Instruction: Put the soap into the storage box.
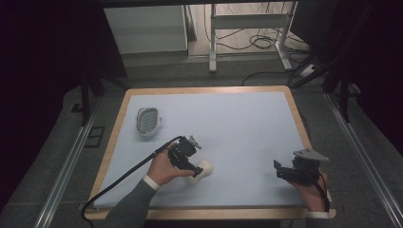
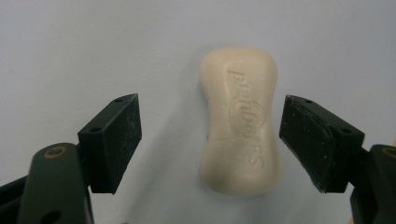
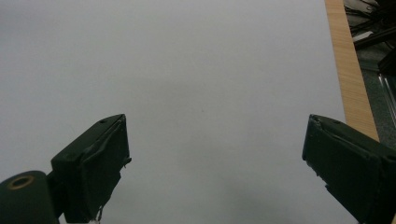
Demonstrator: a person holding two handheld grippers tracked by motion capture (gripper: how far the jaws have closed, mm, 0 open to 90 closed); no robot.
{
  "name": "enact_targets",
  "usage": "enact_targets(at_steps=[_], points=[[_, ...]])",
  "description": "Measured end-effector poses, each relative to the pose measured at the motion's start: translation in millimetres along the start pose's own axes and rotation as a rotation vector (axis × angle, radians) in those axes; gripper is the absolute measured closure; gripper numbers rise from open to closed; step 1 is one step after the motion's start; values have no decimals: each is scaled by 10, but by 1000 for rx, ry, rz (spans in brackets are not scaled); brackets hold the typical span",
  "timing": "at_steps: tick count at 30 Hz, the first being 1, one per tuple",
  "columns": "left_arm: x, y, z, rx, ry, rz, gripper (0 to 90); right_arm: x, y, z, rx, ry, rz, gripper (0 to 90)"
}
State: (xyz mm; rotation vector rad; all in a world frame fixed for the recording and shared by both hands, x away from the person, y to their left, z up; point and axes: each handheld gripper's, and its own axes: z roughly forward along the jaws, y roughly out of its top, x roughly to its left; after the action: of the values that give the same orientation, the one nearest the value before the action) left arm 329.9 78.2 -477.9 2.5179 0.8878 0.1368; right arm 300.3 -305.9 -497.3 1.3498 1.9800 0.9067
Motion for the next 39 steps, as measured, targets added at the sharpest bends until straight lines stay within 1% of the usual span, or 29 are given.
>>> enact_targets(at_steps=[3, 5, 9, 21, 25, 27, 31, 36, 39], points=[[-1, 3, 23, 6, -3, 1, 215, 1, 0, 3, 1, -5, -1, 71], [-5, 3, 49, 21, -5, 13, 215, 1, 0, 5, 2, -4, -1, 71], [-29, 4, 118, 45, -15, 21, 214, 1, -5, 14, 6, -8, 1, 71], [-87, -15, 277, 83, -15, 38, 229, -3, -9, 19, 7, -10, -2, 71], [-96, -18, 306, 85, -7, 41, 257, -12, -13, 17, 9, -13, -1, 70], [-94, -21, 311, 84, 0, 45, 288, -17, -14, 17, 8, -15, -2, 70], [-102, -23, 320, 83, -6, 52, 328, -20, -14, 16, 9, -16, -3, 71], [-118, -27, 339, 91, -10, 56, 356, -23, -13, 15, 9, -17, -3, 71], [-125, -30, 341, 89, -5, 65, 380, -24, -13, 13, 9, -19, -3, 71]])
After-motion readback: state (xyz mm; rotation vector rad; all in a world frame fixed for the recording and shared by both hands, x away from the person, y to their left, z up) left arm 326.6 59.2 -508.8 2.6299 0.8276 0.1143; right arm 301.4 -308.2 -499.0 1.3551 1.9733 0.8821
